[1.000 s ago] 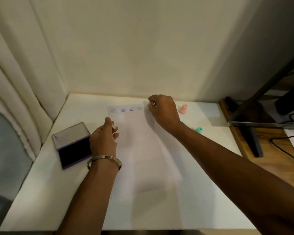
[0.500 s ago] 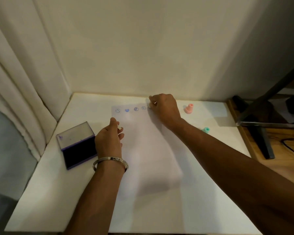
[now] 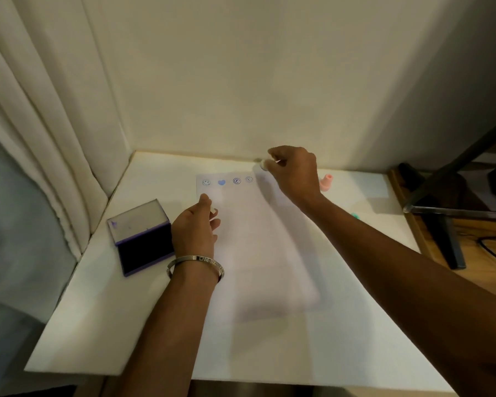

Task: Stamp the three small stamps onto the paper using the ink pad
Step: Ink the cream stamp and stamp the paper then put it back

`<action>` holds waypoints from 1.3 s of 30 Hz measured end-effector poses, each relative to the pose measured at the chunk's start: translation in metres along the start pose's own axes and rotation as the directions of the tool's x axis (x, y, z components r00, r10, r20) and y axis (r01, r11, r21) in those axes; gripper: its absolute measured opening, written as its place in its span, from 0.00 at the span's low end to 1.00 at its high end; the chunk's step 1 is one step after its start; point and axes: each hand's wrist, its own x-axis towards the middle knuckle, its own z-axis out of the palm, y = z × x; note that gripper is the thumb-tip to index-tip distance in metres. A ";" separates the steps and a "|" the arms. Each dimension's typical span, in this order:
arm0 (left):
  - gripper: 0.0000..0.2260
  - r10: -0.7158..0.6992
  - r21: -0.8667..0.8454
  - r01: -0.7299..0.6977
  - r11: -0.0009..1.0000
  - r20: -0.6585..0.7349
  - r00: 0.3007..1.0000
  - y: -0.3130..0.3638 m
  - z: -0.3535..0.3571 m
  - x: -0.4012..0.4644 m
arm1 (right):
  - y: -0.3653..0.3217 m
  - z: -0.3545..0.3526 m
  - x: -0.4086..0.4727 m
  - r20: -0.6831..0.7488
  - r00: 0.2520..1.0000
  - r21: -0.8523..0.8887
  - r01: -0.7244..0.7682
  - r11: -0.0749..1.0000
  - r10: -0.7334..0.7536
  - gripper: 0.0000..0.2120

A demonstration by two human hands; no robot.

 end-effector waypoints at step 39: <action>0.10 -0.219 0.052 0.223 0.973 0.496 0.840 -0.010 0.004 -0.024 | -0.014 -0.026 -0.140 0.074 0.992 0.459 -0.129 0.879 0.107 0.11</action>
